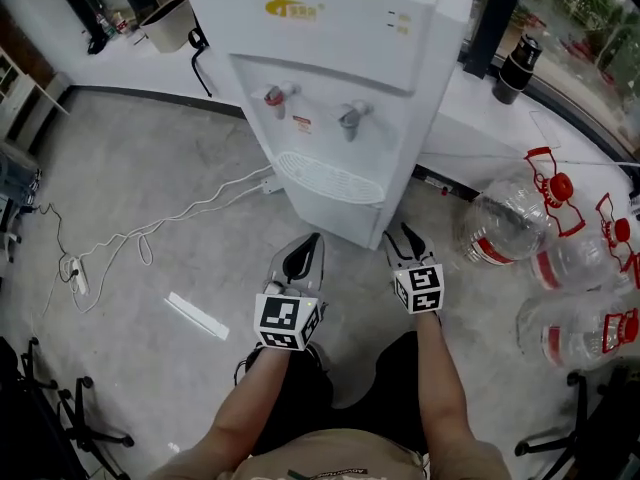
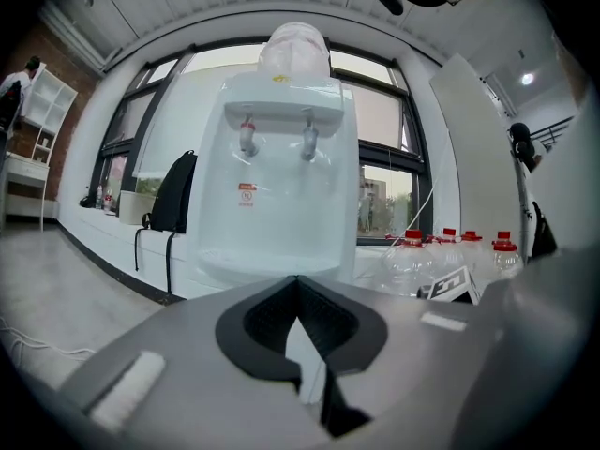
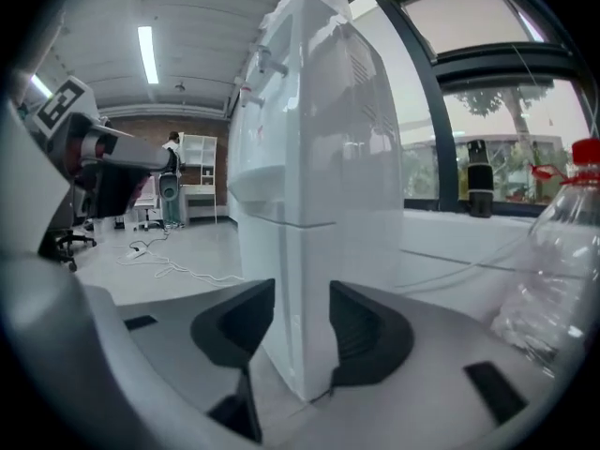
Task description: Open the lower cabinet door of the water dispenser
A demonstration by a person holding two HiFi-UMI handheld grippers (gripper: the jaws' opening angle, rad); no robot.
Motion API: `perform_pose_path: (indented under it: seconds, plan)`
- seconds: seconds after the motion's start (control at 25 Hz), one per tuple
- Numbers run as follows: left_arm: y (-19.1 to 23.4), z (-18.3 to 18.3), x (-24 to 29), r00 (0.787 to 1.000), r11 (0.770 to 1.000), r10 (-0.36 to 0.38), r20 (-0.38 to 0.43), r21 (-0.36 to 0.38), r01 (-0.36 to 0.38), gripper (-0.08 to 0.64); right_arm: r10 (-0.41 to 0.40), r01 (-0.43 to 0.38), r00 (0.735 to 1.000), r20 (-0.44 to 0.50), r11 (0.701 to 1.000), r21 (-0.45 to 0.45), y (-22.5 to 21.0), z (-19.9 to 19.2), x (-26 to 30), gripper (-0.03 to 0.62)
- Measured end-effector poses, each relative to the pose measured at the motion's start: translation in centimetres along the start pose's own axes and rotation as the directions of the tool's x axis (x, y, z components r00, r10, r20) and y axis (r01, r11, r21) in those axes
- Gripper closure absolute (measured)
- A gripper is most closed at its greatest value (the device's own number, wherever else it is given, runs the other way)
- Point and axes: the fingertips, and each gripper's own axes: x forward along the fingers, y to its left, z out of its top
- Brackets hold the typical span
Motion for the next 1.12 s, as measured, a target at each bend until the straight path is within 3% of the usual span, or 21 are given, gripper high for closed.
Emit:
perform_pose_path:
  seconds: [0.28,0.68,1.12]
  plan:
    - [-0.9,0.6,-0.3,0.999,0.997,-0.045,0.006,0.071,0.044,0.552,0.037,-0.036,0.999,0.019,0.999,-0.038,-0.9,-0.1,2.4,0.396]
    - [0.3,0.4,-1.8,0.999,0.999,-0.049,-0.01,0.015,0.049,0.552,0.183,-0.181,0.982,0.053,0.982,-0.047,-1.1,-0.5,4.5,0.365]
    - [-0.4,1.0,-2.2,0.997,0.997,-0.072,-0.003,-0.001,0.072,0.552,0.178,-0.179,0.981,0.082,0.984,0.003,-0.7,-0.2,4.0,0.367]
